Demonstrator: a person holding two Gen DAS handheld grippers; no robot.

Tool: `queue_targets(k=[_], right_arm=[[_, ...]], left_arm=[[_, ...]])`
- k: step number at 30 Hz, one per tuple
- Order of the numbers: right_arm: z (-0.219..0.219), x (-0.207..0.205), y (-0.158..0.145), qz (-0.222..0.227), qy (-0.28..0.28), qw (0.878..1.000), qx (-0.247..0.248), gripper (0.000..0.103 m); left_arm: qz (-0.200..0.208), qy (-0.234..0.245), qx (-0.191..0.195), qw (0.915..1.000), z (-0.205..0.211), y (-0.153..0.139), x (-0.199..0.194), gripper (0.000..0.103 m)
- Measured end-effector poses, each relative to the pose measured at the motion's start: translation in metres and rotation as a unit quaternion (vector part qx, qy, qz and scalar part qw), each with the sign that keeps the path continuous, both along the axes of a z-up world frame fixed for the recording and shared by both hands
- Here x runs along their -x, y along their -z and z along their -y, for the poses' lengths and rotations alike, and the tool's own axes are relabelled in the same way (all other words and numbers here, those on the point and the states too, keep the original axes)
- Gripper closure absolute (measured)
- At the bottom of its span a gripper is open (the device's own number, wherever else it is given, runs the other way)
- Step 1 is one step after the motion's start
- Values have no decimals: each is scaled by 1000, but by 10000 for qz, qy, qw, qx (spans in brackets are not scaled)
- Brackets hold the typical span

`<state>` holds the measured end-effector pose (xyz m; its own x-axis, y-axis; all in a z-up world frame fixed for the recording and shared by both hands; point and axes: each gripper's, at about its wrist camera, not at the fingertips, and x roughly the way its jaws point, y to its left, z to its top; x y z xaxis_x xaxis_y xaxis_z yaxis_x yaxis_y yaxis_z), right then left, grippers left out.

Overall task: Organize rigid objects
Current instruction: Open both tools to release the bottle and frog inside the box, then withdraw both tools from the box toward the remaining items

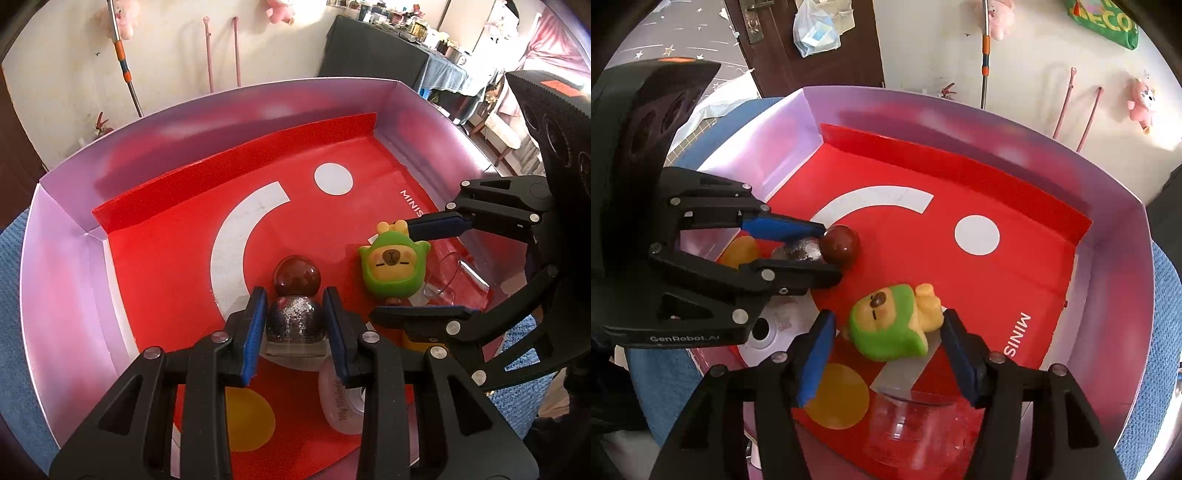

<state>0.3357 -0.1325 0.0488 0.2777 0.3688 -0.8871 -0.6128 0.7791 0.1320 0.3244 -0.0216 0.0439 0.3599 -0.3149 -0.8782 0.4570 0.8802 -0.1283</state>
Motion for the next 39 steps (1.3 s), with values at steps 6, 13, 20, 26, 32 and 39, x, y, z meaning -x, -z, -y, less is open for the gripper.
queue_targets(k=[6,13,20,26,32,39], right_arm=[[-2,1,1,-4,-20,10000,10,39],[-4,1,1,19,-7,10000,-4,38],[-2,1,-1,30,0,10000,-15,33],[-1,-1,-2,68,55,10000,-16,33],[2,7,-14,175,70,9998,-80,33],[12,27,-41,466,199,9985,-224,26]], left_arm=[[15,0,-36,10000,0,0,3,73],[34,-7,17,10000,0,-3,3,72],[252,-53,162,9995,-5,-12,8,40],[276,-100,215,9993,-8,-20,9,40],[424,-101,296,9986,-9,-32,20,40],[819,-138,488,9953,-17,-58,48,32]])
